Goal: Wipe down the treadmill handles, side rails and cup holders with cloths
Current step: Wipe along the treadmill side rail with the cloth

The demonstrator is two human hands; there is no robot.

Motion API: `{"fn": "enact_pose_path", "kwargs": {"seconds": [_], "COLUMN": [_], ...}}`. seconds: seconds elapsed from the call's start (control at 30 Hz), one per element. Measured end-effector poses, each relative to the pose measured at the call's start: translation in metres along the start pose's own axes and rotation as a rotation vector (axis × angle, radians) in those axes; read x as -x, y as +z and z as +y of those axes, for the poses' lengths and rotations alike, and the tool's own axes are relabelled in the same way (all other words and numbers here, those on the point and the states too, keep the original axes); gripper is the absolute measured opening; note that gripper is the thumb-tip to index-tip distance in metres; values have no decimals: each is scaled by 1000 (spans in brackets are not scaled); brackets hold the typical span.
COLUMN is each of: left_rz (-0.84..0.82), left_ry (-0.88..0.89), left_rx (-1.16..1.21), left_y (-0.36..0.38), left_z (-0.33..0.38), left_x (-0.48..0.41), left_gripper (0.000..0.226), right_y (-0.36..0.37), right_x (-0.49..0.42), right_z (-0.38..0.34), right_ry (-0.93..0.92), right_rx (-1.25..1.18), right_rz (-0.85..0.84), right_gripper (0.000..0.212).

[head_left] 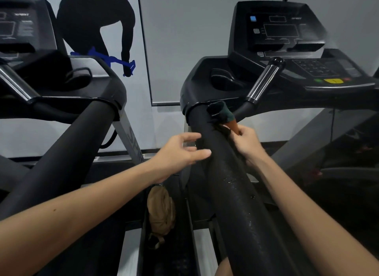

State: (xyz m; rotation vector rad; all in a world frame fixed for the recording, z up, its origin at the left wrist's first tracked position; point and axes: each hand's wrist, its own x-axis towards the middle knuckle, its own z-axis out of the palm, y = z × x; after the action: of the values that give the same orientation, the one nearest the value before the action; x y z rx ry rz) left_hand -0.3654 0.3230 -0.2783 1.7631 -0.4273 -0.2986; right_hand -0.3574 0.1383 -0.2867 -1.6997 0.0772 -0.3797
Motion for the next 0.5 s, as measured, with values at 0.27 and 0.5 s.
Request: {"fn": "enact_pose_path", "kwargs": {"seconds": [0.27,0.5], "left_rz": [-36,-119], "left_ry": [32,-22], "left_rx": [-17,34], "left_y": [7,4], "left_z": [-9,-12], "left_x": [-1,2], "left_gripper": [83,84], "right_y": [-21,-1], "right_x": [55,17], "right_z": [-2,-18], "right_ry": [-64,-255], "right_rx": [-32,230], "right_rz": [-47,-237], "right_gripper": [8,17]}}
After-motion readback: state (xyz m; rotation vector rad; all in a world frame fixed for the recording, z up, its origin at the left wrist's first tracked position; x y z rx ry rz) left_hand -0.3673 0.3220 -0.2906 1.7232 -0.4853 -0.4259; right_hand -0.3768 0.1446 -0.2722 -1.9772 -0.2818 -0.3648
